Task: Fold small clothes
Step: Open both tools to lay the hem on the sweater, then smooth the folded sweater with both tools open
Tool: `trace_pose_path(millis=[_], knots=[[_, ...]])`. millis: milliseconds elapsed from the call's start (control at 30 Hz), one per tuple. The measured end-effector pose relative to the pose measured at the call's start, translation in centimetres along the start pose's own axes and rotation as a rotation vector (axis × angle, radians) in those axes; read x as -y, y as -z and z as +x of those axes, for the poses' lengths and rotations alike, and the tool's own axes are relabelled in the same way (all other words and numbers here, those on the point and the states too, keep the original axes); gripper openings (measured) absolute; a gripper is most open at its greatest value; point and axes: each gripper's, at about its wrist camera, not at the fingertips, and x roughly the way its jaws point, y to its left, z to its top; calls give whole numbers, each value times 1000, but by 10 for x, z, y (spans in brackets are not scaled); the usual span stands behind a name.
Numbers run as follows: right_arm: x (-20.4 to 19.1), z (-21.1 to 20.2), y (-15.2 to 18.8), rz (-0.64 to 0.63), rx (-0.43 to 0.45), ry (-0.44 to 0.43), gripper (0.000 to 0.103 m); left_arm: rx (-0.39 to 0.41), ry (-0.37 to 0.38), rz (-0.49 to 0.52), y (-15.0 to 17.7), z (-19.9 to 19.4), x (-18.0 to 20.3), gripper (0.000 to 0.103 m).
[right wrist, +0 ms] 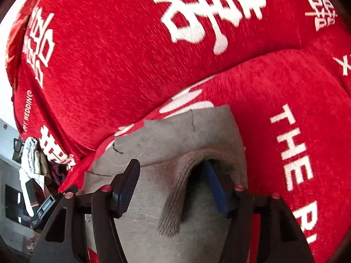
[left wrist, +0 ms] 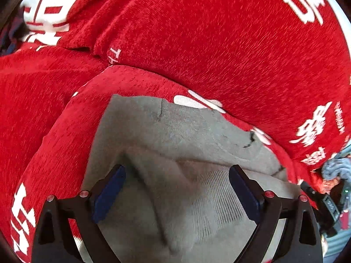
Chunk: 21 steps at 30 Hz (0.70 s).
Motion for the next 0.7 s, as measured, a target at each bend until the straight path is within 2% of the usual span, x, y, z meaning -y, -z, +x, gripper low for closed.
trace_pose_path(millis=[167, 267, 400, 567, 700], knots=[[-2, -17, 16, -31, -9, -49, 66, -45, 64, 21, 27, -11, -15, 96], [-5, -9, 27, -54, -46, -38, 66, -46, 40, 62, 38, -8, -4, 96], [-6, 5, 38, -41, -94, -49, 66, -70, 87, 124, 46, -7, 23, 96], [-15, 13, 31, -68, -112, -75, 67, -117, 161, 119, 32, 15, 46, 96], [-22, 19, 20, -61, -132, -154, 67, -89, 231, 57, 10, 19, 48, 96]])
